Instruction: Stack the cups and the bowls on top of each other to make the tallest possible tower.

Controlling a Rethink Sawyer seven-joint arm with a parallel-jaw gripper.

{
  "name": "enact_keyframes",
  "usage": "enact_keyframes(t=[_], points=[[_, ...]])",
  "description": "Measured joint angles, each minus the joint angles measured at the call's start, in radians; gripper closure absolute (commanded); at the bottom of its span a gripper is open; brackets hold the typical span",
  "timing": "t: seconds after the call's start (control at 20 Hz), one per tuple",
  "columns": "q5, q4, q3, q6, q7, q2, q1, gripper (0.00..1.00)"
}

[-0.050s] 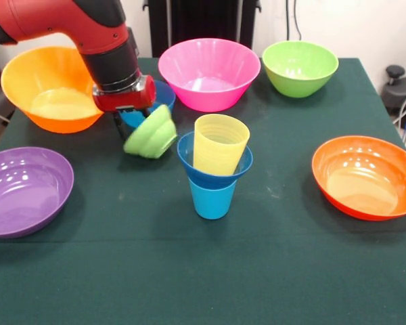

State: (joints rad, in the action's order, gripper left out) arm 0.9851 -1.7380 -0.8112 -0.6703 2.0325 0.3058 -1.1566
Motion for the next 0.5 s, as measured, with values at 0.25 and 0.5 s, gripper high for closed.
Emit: enact_keyframes(t=[0.25, 0.5], points=[[0.001, -0.007, 0.005, 0.016, 0.0, 0.004, 0.0, 0.0], [0.002, -0.028, 0.017, 0.043, 0.0, 0.014, 0.003, 0.0]])
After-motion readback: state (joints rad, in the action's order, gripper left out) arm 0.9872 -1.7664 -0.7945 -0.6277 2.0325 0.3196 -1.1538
